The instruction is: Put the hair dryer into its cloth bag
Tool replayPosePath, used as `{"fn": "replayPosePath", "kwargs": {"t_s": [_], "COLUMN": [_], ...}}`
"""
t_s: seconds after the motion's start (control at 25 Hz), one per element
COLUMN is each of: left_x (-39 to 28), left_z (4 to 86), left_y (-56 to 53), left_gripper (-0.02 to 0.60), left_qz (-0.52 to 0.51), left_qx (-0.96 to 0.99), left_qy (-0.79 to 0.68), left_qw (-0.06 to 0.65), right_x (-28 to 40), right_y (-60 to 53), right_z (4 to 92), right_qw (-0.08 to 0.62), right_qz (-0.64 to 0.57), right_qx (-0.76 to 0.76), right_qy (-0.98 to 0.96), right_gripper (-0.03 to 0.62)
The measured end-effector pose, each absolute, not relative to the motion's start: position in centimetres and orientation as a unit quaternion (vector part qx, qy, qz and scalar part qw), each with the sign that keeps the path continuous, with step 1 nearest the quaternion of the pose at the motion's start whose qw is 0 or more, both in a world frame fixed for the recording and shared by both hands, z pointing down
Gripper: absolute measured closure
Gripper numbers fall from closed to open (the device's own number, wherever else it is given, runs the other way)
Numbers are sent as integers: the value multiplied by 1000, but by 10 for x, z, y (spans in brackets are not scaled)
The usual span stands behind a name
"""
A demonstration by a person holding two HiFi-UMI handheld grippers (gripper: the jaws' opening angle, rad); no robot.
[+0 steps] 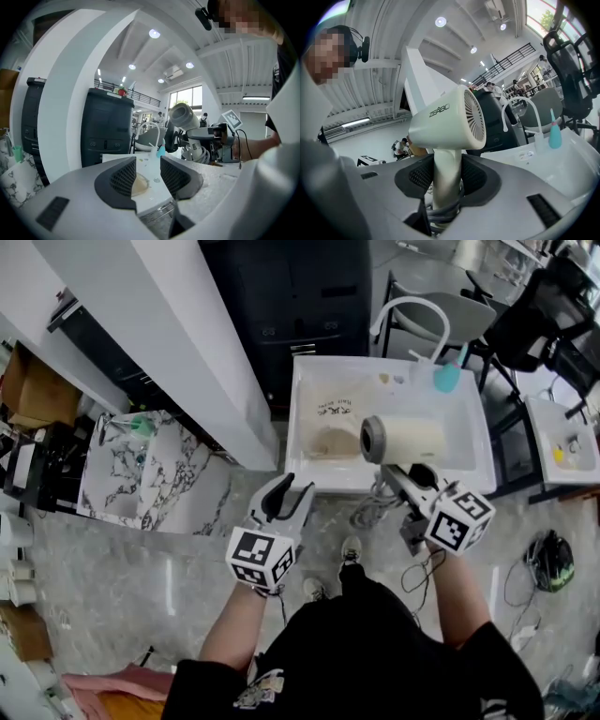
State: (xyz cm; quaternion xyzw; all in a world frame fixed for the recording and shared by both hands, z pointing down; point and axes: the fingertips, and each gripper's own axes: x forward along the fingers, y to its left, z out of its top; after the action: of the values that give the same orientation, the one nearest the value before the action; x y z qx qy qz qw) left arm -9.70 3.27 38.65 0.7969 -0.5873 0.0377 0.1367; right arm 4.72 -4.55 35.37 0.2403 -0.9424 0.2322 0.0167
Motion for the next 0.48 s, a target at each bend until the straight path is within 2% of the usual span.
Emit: {"fn": "replayPosePath", "kwargs": {"t_s": [0.48], "left_x": [-107], "left_z": [416], "left_y": [-63], "left_gripper": [420], "left_qz": [67], "left_qx": [783], "left_qy": [-599], "left_qw": [150], "right_x": [28], "right_y": [-148], "right_z": [372], "right_qw": [22], "right_qz": [252], "right_qx": [215], "right_qy": [-943], "right_gripper": [441]}}
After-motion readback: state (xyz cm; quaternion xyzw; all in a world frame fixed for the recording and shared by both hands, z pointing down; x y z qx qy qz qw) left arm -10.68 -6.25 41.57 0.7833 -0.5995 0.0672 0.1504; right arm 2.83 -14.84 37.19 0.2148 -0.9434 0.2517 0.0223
